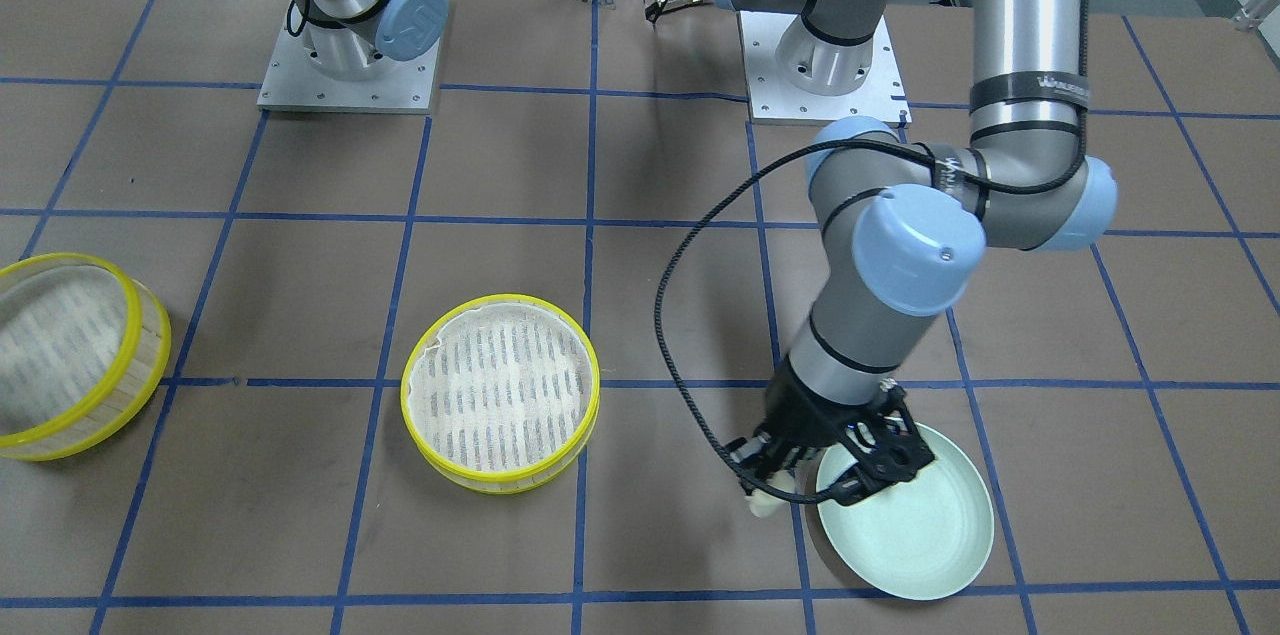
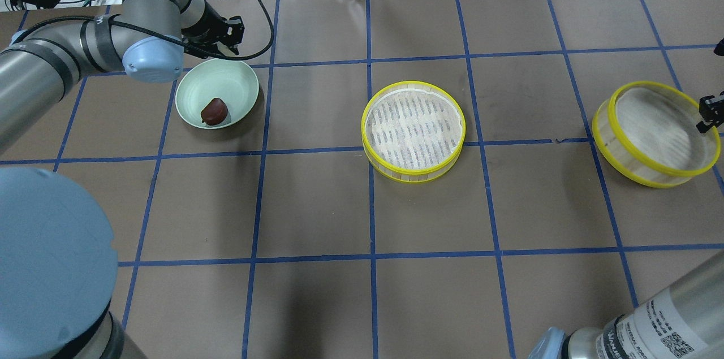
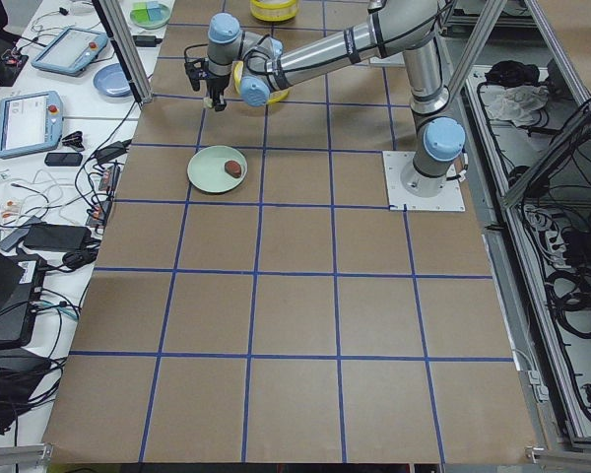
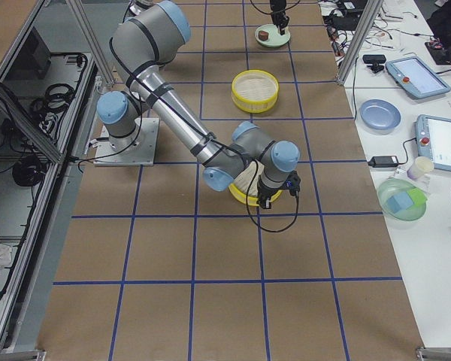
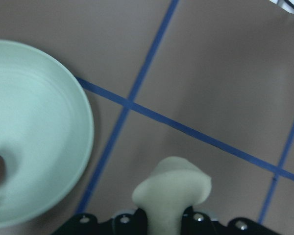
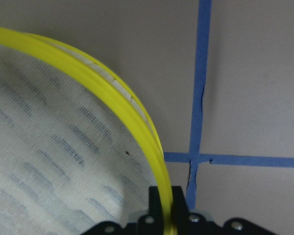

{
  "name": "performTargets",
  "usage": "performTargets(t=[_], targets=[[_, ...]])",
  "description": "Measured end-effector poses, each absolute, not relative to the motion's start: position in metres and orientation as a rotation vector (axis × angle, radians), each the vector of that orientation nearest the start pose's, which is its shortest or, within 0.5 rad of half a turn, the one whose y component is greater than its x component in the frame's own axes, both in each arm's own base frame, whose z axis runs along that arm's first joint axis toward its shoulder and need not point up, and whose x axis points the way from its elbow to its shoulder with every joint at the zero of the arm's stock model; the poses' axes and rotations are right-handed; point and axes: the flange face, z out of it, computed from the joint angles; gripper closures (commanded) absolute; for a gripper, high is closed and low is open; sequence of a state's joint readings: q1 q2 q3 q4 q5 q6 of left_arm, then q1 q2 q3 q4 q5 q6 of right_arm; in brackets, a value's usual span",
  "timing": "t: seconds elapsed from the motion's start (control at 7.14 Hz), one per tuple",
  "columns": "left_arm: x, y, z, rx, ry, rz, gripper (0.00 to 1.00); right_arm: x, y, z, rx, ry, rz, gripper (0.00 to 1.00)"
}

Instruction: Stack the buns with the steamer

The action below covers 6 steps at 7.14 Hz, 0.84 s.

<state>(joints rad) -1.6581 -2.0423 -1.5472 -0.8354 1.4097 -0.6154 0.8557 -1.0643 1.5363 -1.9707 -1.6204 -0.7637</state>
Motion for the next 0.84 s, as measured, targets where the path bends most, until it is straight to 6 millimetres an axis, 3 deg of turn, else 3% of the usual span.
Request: performTargets(t=[0.28,0.42,0.56,0.7,0.84], targets=[[-0.285,-0.628,0.285,-0.935,3.355,-0.185,1.00,-0.321,-0.579,0.269,-0.092,3.149,0.101,1.00],[-0.319,-0.615,0.274,-0.954,3.390,-0.105,0.83,-0.312,-0.581,0.279,-0.090,3.154,0.097,1.00],[-0.347,-0.604,0.266,-0.970,3.418,-0.058,0.22,-0.300,-0.583,0.289,-0.079,3.154,0.101,1.00],[-0.365,-0.597,0.256,-0.993,3.436,-0.004,0.04,-0.287,-0.586,0.296,-0.074,3.157,0.108,1.00],[-0.372,-0.592,0.248,-1.017,3.442,0.048,0.00,-0.275,-0.587,0.305,-0.059,3.161,0.117,1.00]])
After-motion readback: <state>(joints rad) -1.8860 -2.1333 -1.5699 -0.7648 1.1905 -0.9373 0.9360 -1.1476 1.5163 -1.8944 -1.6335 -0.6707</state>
